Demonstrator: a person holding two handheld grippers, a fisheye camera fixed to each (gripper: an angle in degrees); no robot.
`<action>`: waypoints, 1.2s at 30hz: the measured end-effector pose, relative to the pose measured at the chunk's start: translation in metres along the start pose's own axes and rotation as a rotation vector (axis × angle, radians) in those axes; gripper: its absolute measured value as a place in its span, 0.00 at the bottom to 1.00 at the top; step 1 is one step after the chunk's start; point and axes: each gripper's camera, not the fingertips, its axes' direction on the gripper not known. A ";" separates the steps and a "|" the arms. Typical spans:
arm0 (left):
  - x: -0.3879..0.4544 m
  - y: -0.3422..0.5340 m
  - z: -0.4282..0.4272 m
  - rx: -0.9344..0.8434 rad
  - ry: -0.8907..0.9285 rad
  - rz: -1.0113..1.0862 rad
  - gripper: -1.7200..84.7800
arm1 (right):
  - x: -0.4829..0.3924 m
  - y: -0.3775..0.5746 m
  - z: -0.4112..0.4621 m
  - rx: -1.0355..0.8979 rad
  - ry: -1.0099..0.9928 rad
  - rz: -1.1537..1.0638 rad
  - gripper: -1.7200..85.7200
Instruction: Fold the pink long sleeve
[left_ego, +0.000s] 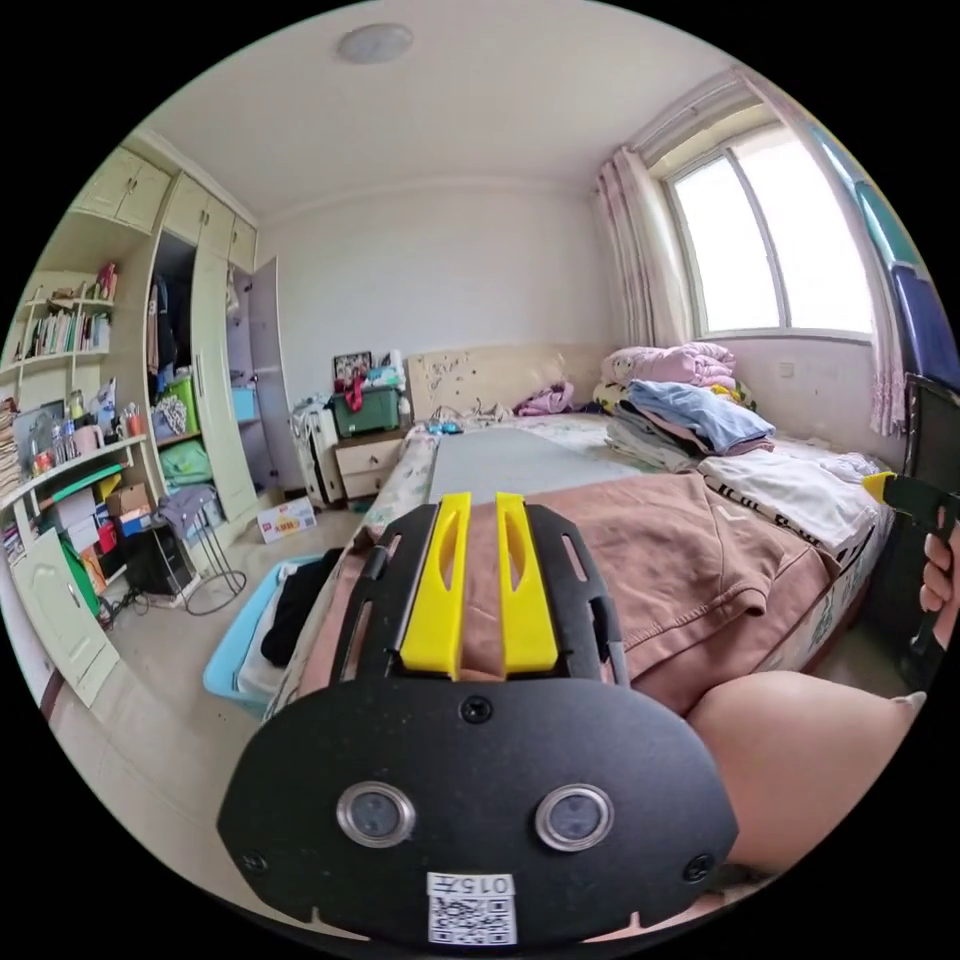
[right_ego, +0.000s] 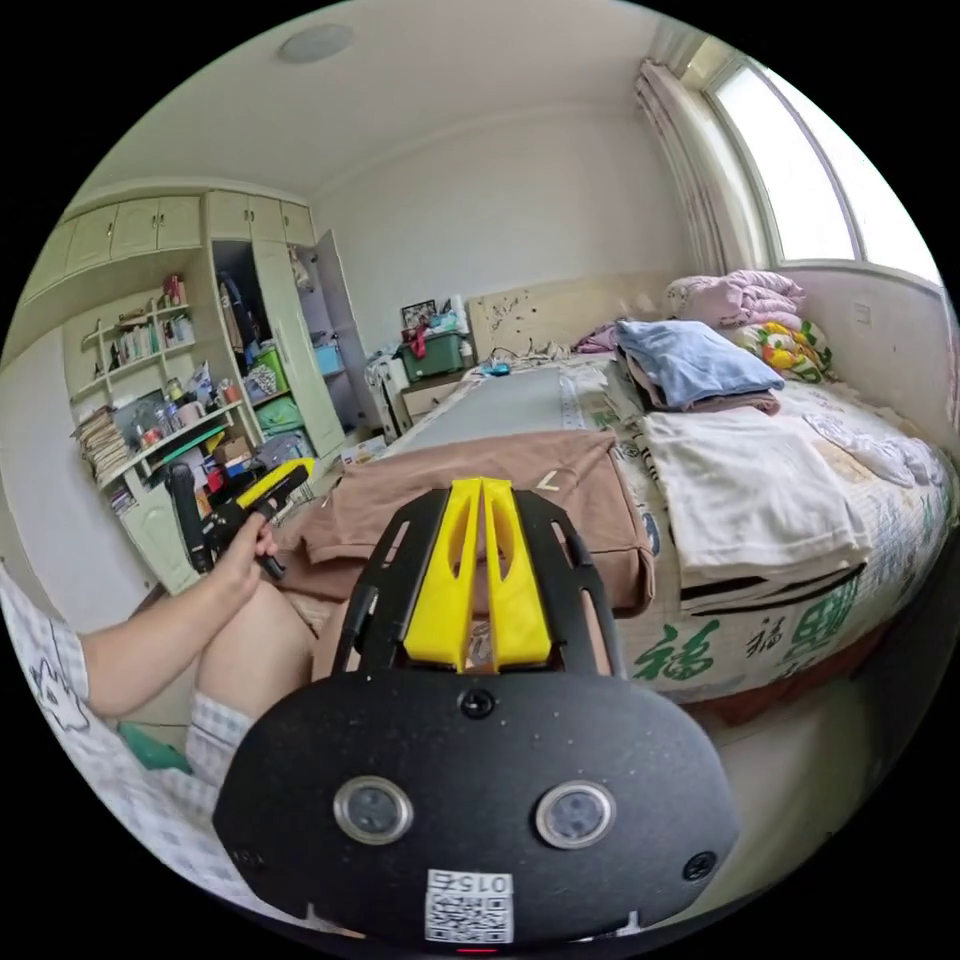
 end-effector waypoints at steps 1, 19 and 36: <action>0.001 -0.001 0.002 -0.022 0.007 -0.015 0.04 | 0.004 -0.001 0.000 -0.020 0.020 0.064 0.02; 0.080 -0.013 0.026 -0.301 0.129 -0.468 0.02 | -0.056 0.026 0.190 -0.261 0.310 0.118 0.01; 0.079 -0.005 0.114 -0.506 0.025 -0.579 0.01 | -0.046 0.039 0.287 -0.445 0.304 0.137 0.01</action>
